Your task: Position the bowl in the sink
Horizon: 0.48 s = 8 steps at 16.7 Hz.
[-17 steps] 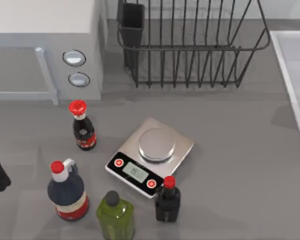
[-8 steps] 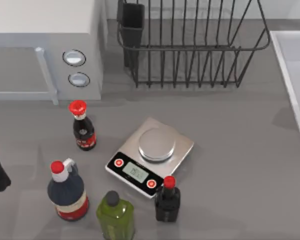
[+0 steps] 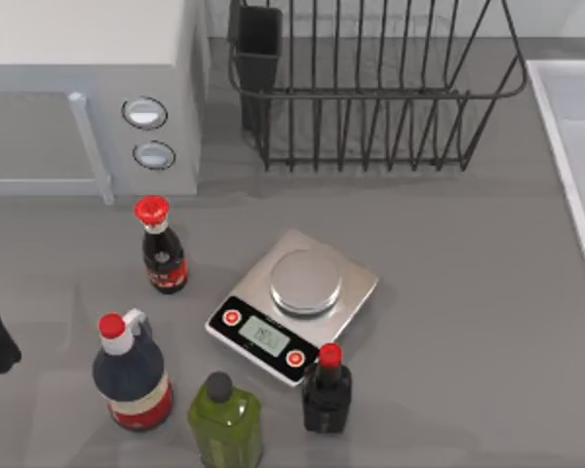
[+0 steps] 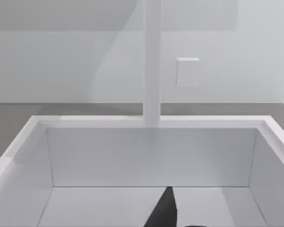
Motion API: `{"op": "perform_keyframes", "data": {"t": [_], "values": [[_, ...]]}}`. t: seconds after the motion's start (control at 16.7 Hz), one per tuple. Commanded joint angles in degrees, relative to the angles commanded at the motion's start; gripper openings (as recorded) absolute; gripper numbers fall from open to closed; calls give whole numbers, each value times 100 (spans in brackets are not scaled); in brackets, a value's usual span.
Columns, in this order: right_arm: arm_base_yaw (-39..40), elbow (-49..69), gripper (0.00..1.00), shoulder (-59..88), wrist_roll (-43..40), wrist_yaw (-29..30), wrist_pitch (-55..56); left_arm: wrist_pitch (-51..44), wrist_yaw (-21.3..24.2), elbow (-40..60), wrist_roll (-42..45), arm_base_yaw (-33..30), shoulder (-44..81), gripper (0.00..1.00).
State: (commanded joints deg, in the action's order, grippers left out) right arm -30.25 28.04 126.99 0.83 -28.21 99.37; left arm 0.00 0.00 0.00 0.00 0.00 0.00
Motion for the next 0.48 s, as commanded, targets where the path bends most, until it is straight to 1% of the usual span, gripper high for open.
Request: {"op": "perform_keyframes", "data": {"t": [0.12, 0.18, 0.48], "values": [[0, 0, 98, 0, 0, 0, 0, 0, 0, 0, 0, 0, 0, 100], [0, 0, 100, 0, 0, 0, 0, 0, 0, 0, 0, 0, 0, 100], [0, 0, 100, 0, 0, 0, 0, 0, 0, 0, 0, 0, 0, 100]]}}
